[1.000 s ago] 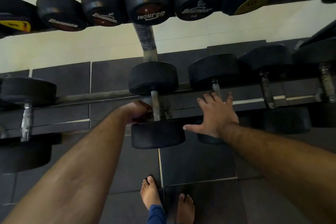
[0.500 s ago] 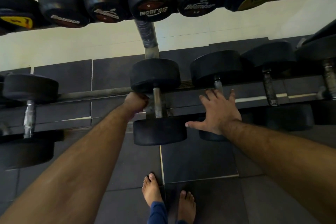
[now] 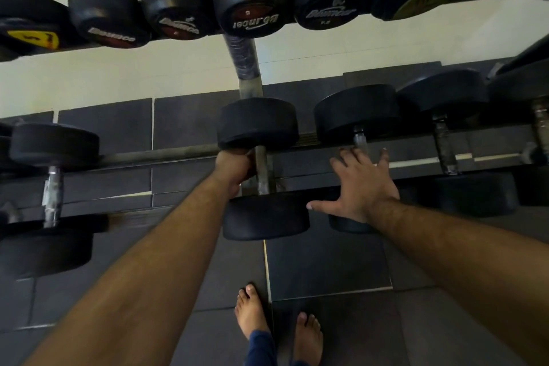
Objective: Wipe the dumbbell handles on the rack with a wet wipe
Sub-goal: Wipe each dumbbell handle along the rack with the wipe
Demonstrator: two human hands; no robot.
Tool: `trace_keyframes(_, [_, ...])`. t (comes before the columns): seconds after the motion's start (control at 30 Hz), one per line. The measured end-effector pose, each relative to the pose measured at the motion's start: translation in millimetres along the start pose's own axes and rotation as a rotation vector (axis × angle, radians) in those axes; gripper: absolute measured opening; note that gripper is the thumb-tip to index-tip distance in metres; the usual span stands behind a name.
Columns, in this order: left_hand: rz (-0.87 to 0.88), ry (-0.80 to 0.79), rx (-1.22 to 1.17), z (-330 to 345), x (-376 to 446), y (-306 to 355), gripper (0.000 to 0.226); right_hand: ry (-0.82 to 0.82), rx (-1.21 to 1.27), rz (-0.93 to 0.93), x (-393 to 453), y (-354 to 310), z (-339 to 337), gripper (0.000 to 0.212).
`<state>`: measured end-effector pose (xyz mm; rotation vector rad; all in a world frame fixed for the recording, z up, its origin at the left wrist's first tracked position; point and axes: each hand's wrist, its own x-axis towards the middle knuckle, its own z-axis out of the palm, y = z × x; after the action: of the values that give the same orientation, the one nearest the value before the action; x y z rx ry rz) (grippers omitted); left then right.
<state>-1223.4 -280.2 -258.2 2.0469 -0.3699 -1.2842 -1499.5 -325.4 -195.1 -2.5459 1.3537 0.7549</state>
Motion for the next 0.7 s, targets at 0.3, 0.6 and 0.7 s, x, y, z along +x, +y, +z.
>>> trace_keyframes(0.3, [0.224, -0.06, 0.169, -37.5, -67.3, 14.9, 0.019, 0.01, 0.024, 0.003, -1.9, 1.8, -1.4, 0.139])
trace_keyframes(0.6, [0.341, -0.125, -0.23, -42.1, -173.4, 72.6, 0.013, 0.21, 0.6, -0.056, -31.9, -7.3, -26.3, 0.117])
trace_keyframes(0.7, [0.377, -0.037, -0.204, -48.0, -219.1, 92.6, 0.021, 0.571, 0.931, -0.196, -69.0, -24.6, -84.2, 0.075])
